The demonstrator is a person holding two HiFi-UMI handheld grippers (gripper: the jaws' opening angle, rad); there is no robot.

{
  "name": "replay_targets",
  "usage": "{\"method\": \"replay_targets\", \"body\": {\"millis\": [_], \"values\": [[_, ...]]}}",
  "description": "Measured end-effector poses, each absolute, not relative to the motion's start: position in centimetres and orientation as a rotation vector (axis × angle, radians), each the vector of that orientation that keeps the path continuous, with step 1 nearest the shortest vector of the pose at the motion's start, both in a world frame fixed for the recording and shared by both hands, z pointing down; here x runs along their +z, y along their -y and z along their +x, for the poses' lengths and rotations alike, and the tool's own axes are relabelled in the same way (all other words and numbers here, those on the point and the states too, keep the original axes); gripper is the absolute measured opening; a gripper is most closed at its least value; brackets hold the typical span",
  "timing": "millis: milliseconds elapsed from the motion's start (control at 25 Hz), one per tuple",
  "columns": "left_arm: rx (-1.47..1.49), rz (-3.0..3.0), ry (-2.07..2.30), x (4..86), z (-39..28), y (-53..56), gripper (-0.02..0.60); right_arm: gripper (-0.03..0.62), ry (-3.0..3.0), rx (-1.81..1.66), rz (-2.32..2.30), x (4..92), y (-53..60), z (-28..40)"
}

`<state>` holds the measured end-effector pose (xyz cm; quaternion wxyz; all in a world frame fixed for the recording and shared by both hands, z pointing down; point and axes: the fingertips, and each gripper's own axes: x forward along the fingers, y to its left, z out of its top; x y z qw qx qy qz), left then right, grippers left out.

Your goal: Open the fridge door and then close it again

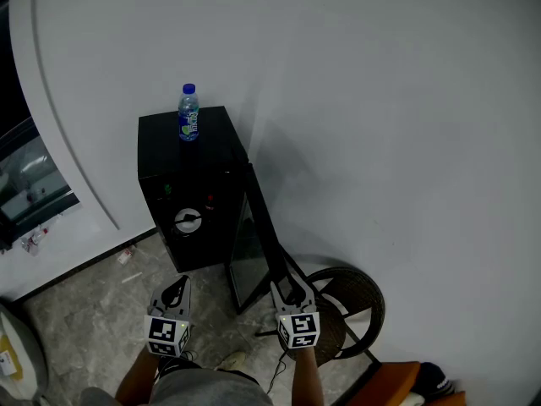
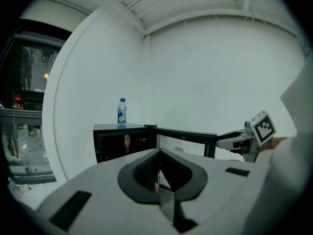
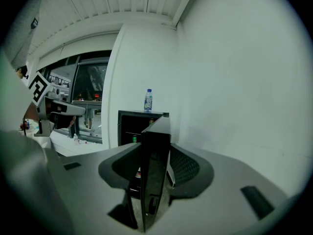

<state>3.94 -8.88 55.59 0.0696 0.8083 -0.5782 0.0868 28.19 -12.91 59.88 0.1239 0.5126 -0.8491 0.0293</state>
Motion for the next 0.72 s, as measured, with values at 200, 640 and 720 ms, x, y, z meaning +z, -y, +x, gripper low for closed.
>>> {"method": "replay_targets", "body": {"millis": [200,640,720], "values": [[0.253,2.435,1.732,55.6,2.8,9.1,0.003,0.192,2.475,0.074,1.492,59.9,12.4,26.9],[0.243,2.452,1.702,55.6,-0.4,9.2,0.003,0.192,2.453,0.061,1.498,59.6,12.0,23.8],[0.237,2.456,1.701,55.6,-1.0,9.2,0.003,0.192,2.448,0.061,1.5,59.6,11.9,23.3]]}}
